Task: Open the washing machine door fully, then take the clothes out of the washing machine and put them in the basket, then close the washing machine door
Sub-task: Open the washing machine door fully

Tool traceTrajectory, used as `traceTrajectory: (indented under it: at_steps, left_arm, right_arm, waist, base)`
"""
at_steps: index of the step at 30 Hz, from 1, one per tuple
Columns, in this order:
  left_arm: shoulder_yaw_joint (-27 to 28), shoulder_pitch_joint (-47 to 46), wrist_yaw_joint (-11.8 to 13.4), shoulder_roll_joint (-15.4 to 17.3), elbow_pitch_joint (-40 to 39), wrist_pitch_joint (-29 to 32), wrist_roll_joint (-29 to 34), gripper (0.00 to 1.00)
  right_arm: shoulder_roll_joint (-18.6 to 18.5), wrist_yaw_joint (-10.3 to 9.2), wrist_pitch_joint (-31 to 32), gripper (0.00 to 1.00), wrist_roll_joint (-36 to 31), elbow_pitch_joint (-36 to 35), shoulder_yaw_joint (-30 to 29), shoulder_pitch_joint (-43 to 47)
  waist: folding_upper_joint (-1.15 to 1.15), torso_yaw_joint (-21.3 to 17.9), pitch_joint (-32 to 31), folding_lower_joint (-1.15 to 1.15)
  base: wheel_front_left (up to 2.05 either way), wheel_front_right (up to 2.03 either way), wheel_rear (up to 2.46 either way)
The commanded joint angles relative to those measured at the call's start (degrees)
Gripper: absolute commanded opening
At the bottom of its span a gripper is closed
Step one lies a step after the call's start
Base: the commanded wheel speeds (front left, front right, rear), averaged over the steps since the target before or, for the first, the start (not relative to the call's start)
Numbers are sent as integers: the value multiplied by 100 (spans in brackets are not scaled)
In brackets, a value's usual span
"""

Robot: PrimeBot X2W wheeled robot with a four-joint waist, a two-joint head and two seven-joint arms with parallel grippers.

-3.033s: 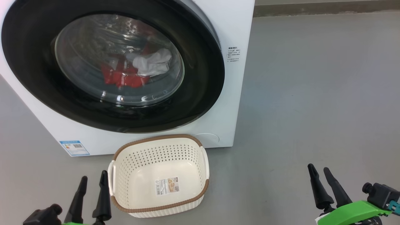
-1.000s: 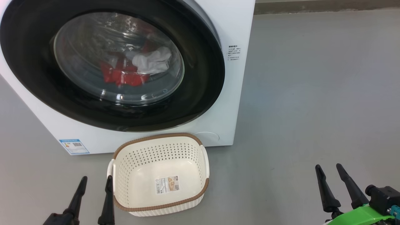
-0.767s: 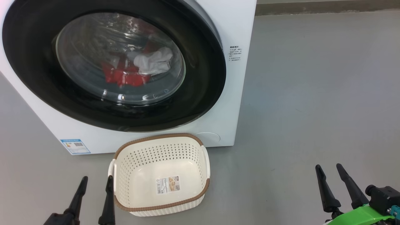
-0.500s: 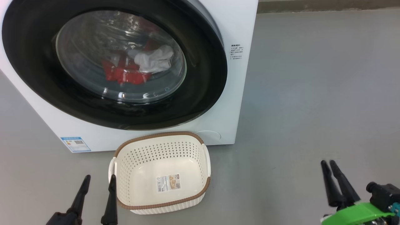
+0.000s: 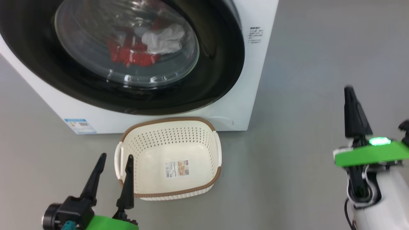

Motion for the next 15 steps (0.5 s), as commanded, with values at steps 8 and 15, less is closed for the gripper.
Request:
traceTrajectory:
  at_steps: [8, 15]
  left_arm:
    - [-11, -450, 119, 89, -252, -52, -132, 100]
    - [-82, -647, 153, 89, -280, -52, -187, 100]
  right_arm:
    - [-219, -6, -68, 0, 464, 61, 473, -1214]
    - [-538, -6, -68, 0, 1064, 510, 826, -2118]
  waist:
    - [0, 372, 556, 0]
    - [0, 557, 786, 0]
  base:
    - [0, 0, 0]
    - [0, 0, 0]
